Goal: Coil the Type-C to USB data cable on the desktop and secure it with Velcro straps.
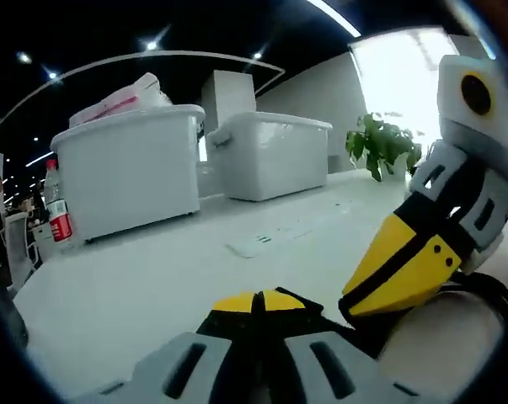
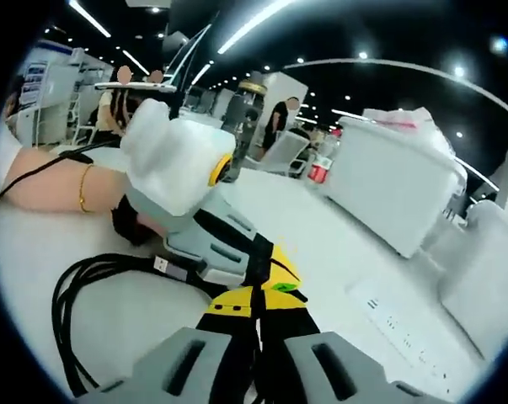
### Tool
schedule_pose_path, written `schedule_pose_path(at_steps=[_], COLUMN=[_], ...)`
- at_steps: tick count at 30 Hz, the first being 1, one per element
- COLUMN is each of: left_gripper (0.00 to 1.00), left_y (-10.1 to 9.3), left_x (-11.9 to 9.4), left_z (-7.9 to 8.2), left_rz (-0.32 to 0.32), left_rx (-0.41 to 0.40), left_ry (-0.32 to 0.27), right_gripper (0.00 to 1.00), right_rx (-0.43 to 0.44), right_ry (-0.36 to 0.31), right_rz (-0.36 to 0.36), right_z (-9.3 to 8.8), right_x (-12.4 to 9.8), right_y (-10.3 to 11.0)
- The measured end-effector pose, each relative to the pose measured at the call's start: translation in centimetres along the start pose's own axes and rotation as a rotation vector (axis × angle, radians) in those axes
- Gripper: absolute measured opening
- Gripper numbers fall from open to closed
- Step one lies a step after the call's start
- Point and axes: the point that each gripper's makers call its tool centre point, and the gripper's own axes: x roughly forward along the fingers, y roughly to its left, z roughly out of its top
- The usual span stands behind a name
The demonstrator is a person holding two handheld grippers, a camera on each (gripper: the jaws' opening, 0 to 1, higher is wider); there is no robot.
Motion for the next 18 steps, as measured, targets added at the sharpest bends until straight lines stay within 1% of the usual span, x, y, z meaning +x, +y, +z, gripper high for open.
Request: schedule_pose_path(at_steps=[1,2,3,4,7,8,9,11,13,14,15,16,18], left_gripper=[0.02,0.02,0.02,0.02,0.02,0.02,0.02,0.02,0.03,0.03,0.03,0.03,0.03], left_y=[-0.1,-0.3,-0.7,-0.8,-1.1,-1.3,-1.4,-1.4,-1.0,-0.5,0.1,0.3,0.3], left_x=[0.0,-0.1,-0.1,-0.2,-0.2,-0.1,-0.2,-0.2,-0.2,-0.2,-0.3,-0.4,-0.4], left_z=[0.0,0.0,0.0,0.0,0.0,0.0,0.0,0.0,0.1,0.3,0.6,0.9,0.9], left_rz=[-0.002,-0.01,-0.028,-0.033,-0.046,-0.052,-0.054,-0.054,-0.041,-0.019,0.004,0.007,0.006], left_rx=[-0.003,-0.008,-0.017,-0.017,-0.021,-0.026,-0.027,-0.028,-0.015,-0.016,-0.036,-0.059,-0.057], left_ry=[0.001,0.002,0.003,0.003,0.004,0.003,0.003,0.003,-0.001,-0.01,-0.028,-0.046,-0.044], right_gripper=[0.01,0.01,0.01,0.01,0.01,0.01,0.01,0.0,0.0,0.0,0.0,0.0,0.0], right_rx=[0.03,0.096,0.14,0.156,0.167,0.183,0.234,0.291,0.289,0.286,0.281,0.274,0.263], right_ry=[-0.007,-0.02,-0.03,-0.043,-0.039,-0.049,-0.067,-0.097,-0.102,-0.103,-0.105,-0.108,-0.114], right_rz=[0.004,0.002,0.011,0.014,0.01,0.011,0.022,0.045,0.05,0.051,0.056,0.06,0.065], right_z=[0.0,0.1,0.1,0.2,-0.3,-0.3,0.0,0.7,1.0,1.1,1.4,1.6,2.1], right_x=[0.0,0.1,0.1,0.1,0.2,0.3,0.3,-0.1,-0.7,-0.9,-1.2,-1.5,-1.7], right_y=[0.0,-0.4,-0.4,-0.6,-1.0,-1.2,-1.2,-1.1,-1.0,-0.9,-0.8,-0.6,-0.5])
